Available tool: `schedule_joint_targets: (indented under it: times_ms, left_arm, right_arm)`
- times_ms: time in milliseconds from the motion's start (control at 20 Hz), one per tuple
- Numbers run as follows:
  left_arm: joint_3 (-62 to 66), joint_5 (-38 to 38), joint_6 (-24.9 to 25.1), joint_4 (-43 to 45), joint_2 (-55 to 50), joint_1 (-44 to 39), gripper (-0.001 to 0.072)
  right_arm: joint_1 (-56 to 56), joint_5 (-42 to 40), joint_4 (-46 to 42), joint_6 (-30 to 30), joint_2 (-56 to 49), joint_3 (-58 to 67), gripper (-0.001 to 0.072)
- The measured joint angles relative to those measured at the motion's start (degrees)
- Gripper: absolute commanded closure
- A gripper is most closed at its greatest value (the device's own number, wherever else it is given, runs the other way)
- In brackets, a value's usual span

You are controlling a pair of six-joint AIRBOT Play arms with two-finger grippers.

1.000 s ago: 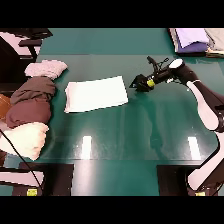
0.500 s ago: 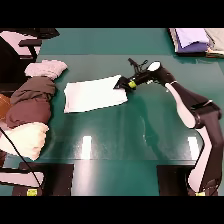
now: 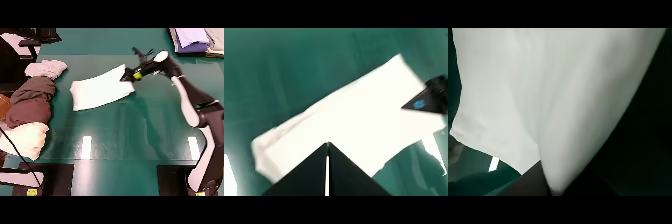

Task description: Fold the shirts.

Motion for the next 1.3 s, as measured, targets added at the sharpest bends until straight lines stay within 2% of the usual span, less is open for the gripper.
schedule_joint_targets:
  times_ms: [250,450,850,1150,1200,1250,1300]
  left_arm:
    - [0.0,-0.9,0.0,0.0,0.0,0.0,0.0682]
    - [0.0,-1.0,0.0,0.0,0.0,0.0,0.0681]
    - [0.0,-0.5,0.0,-0.1,0.0,0.0,0.0681]
    - [0.0,0.0,0.0,-0.8,0.0,0.0,0.0681]
    - [0.0,0.0,0.0,-0.9,0.0,0.0,0.068]
    - [0.0,0.0,0.0,-1.0,0.0,0.0,0.0681]
    - [0.0,0.0,0.0,-1.0,0.0,0.0,0.068]
  right_arm:
    - [-13.0,4.4,-15.4,4.0,10.7,-0.7,0.0697]
    - [-27.2,4.3,-23.1,7.0,22.0,-9.7,0.0697]
    - [-58.8,-6.5,-27.0,11.8,45.0,-38.2,0.0697]
    - [-68.7,-8.5,-27.2,12.5,54.5,-53.9,0.0684]
    - [-69.1,-8.5,-27.2,12.6,55.4,-55.5,0.0523]
    - [-69.4,-8.4,-27.5,12.4,56.2,-56.7,0.0245]
    - [-69.6,-7.8,-28.5,12.1,56.9,-57.4,0.0106]
